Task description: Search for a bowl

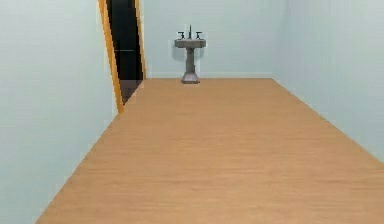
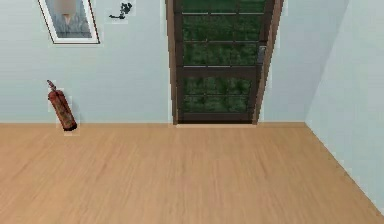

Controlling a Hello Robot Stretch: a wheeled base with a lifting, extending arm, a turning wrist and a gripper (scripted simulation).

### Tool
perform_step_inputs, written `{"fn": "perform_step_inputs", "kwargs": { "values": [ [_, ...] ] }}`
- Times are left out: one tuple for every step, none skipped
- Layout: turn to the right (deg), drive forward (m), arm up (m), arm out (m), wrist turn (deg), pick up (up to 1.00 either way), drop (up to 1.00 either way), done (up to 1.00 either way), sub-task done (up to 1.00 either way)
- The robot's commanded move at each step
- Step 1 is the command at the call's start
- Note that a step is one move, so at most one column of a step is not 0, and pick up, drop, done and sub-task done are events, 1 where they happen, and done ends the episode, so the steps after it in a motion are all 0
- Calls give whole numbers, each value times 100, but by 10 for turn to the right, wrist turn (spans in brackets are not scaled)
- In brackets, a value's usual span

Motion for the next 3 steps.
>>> {"fn": "perform_step_inputs", "kwargs": {
  "values": [
    [-90, 0, 0, 0, 0, 0, 0, 0, 0],
    [0, 100, 0, 0, 0, 0, 0, 0, 0],
    [0, 100, 0, 0, 0, 0, 0, 0, 0]
  ]
}}
